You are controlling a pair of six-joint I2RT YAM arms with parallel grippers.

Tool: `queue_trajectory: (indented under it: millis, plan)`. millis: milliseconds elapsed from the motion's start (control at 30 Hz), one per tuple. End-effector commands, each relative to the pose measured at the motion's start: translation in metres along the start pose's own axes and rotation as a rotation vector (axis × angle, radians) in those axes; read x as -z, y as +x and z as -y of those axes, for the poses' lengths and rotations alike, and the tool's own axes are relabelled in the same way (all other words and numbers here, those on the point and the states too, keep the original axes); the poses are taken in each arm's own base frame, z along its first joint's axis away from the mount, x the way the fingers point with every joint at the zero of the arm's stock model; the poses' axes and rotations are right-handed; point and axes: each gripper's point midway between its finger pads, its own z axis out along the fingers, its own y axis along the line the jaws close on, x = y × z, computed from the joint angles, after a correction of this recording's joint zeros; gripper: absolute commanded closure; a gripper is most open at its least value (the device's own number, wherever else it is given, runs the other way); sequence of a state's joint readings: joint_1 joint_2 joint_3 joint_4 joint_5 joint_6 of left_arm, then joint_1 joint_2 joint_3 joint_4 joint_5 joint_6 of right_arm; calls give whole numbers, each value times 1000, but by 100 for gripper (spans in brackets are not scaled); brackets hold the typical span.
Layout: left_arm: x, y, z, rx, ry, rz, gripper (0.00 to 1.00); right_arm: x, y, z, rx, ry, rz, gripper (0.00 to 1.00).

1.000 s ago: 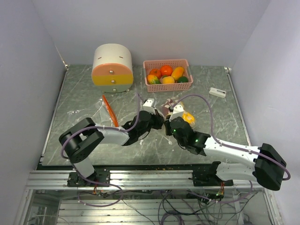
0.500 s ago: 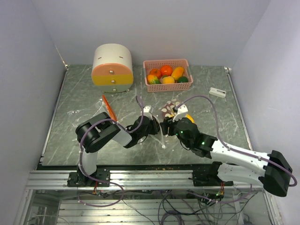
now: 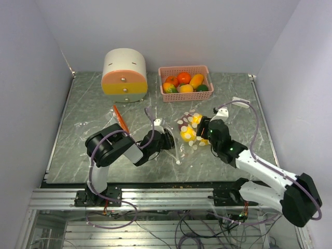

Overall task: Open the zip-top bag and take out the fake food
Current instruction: Pick up the fake fruit from the zipper food storage bag.

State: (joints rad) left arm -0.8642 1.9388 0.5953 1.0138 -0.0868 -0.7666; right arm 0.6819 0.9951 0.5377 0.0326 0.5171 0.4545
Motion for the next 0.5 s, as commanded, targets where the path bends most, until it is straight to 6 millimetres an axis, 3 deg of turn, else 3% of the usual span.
queue_trajectory:
  millis: [0,67,300,467]
  plan:
    - [6,-12,22,-2,115,41,66,-23,-7,-11,-115,-58,-30,53]
    - [8,-12,29,-3,155,45,65,-37,0,-18,-115,-79,-59,64]
    - [16,-17,44,16,235,66,38,-60,50,-31,-115,-136,-192,91]
    - [22,-20,44,10,234,81,26,-61,77,-39,-147,-191,-248,98]
